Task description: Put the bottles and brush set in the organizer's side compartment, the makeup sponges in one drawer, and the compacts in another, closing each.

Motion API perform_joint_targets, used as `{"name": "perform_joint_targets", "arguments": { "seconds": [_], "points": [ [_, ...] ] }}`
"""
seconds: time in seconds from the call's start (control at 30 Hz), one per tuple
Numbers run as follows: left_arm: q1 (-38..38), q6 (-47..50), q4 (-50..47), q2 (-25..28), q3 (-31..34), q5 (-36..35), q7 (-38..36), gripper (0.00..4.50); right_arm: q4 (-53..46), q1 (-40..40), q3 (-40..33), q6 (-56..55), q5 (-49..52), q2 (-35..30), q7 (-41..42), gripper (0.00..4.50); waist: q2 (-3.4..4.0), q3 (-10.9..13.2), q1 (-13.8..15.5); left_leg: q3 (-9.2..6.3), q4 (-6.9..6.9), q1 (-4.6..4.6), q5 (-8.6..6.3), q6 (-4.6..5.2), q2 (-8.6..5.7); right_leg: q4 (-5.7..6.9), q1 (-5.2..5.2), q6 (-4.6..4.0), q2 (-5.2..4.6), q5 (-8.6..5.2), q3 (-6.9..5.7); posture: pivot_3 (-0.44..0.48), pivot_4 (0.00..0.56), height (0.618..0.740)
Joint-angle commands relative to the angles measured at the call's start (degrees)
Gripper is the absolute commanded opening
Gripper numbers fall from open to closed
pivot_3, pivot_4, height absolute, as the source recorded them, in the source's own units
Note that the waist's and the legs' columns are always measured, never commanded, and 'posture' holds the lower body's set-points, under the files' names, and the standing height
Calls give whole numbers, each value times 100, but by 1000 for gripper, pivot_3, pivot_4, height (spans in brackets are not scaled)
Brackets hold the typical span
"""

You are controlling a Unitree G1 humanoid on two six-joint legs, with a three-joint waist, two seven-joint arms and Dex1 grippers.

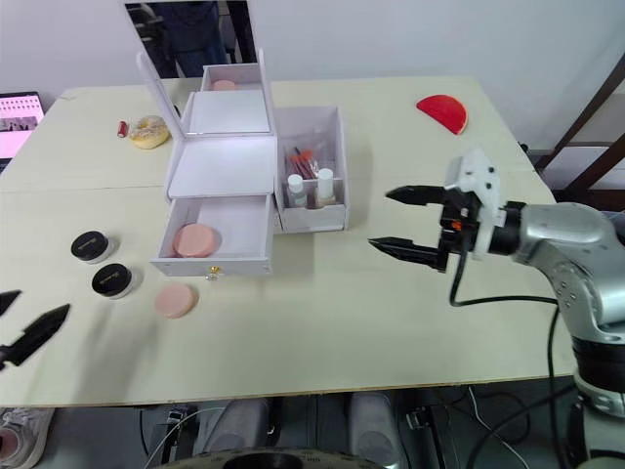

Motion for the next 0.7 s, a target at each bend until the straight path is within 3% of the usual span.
{"name": "perform_joint_targets", "arguments": {
  "seconds": [0.03,0.17,0.33,0.7],
  "points": [
    [306,-185,-733,-628,-774,116,735,4466,102,-508,222,-22,-12,206,-34,4500,-10,-6,36,2,3,2,0,0,0,0,2,-9,0,6,0,0,150,739],
    [502,-425,-917,-922,-2043,735,1283,4466,243,-895,527,-9,-47,388,55,4500,-21,-13,89,7,5,16,0,1,1,-1,13,-11,5,7,3,0,150,739],
    [42,-731,-388,-811,-2898,1297,1801,4466,226,-1149,754,62,24,587,24,4500,-16,-16,81,10,3,17,1,2,10,1,17,-15,15,8,2,0,150,739],
    [-884,-1230,906,-610,-3875,1757,2190,4466,-148,-1205,880,385,184,877,-90,4500,-12,-18,82,11,-1,16,1,3,15,5,10,-20,20,12,2,0,150,739]
  ]
}}
